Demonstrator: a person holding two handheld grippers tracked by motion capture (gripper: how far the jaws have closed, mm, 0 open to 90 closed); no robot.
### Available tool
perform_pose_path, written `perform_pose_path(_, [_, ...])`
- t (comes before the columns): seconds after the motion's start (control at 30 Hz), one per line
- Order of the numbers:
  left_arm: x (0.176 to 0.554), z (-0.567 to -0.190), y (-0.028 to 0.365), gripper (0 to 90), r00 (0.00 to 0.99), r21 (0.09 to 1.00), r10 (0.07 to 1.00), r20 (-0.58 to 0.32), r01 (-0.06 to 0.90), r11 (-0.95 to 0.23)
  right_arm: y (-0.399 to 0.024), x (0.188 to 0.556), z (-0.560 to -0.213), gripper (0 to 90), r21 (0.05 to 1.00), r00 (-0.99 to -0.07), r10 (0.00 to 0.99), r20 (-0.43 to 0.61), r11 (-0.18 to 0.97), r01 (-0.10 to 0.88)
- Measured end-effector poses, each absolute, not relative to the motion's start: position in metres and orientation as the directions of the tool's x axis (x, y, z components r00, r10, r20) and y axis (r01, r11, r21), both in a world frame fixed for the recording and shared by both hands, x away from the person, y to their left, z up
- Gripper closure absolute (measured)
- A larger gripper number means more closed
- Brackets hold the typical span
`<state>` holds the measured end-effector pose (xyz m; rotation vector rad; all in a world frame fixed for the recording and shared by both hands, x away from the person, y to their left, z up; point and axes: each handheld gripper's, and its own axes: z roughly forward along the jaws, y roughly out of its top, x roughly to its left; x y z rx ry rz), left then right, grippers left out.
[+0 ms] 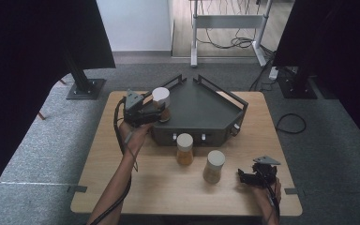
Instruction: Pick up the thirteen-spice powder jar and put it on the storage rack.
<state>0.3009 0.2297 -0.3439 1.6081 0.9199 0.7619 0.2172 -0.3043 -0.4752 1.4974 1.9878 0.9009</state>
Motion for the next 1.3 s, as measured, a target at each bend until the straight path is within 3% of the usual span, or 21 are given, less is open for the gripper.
perform_pose_path(1.3, [0.235, -0.362, 0.271, 11.2, 0.509, 0.974, 0.861, 0.003, 0.195, -0.118, -0.304, 0.216, -0.475, 4.2, 0.749, -0.274, 0.962, 0.005, 0.178, 0.639])
